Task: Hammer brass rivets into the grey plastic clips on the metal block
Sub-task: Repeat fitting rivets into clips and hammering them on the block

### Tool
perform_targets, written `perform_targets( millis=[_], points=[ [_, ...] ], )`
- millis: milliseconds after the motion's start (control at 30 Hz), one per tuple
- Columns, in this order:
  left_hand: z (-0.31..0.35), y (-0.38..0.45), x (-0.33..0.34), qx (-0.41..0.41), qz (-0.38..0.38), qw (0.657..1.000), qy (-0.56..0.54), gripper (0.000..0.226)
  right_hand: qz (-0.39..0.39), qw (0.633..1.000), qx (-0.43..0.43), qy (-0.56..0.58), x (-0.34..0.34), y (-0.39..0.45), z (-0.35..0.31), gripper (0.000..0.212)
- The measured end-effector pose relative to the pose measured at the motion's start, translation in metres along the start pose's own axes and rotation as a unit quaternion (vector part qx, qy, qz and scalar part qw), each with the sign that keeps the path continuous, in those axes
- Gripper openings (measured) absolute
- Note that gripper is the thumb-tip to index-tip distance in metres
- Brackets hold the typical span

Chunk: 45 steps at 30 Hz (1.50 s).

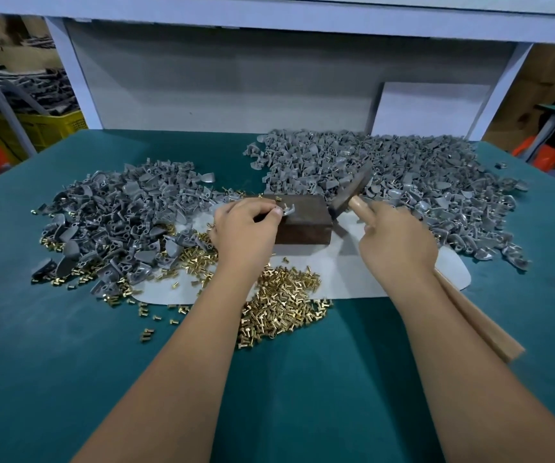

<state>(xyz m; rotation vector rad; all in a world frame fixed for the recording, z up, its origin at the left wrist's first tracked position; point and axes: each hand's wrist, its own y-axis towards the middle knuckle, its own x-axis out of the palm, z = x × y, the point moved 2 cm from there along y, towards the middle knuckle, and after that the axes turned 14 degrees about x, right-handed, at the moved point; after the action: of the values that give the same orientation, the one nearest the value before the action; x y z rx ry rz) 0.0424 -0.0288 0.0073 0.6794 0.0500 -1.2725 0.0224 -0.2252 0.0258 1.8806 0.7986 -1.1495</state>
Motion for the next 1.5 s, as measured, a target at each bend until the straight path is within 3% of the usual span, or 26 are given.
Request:
perform_targets(
  millis=[67,267,367,433,533,700,1167,1500],
  points=[
    [0.001,-0.001,-0.001,0.000,-0.003,1.000,-0.009,0.016,0.003,1.000,-0.011,-0.015,0.003,0.000,0.000,0.019],
    [0.003,-0.003,-0.003,0.012,-0.009,1.000,-0.014,0.018,0.017,0.999,-0.016,-0.037,0.005,-0.005,-0.003,0.026],
    [0.003,-0.003,-0.002,0.029,-0.013,0.999,0.010,0.016,0.051,0.991,-0.065,0.102,0.001,-0.009,-0.017,0.027],
    [0.004,-0.003,-0.001,0.037,-0.013,0.999,0.027,0.015,0.023,0.974,-0.100,0.203,0.001,-0.012,-0.036,0.024],
    [0.004,-0.003,0.001,0.046,-0.009,0.997,0.060,0.008,-0.039,0.956,-0.133,0.258,0.006,-0.014,-0.063,0.017],
    [0.001,-0.002,0.002,0.057,-0.007,0.995,0.084,0.012,-0.066,0.973,-0.108,0.191,0.013,-0.009,-0.081,0.018],
    [0.000,-0.004,0.003,0.063,0.011,0.990,0.128,0.012,0.081,0.978,-0.158,0.109,0.020,-0.028,-0.092,0.015],
    [0.001,-0.004,0.003,0.056,0.008,0.991,0.123,0.012,0.053,0.980,-0.130,0.144,0.022,-0.028,-0.093,0.015]
  ],
)
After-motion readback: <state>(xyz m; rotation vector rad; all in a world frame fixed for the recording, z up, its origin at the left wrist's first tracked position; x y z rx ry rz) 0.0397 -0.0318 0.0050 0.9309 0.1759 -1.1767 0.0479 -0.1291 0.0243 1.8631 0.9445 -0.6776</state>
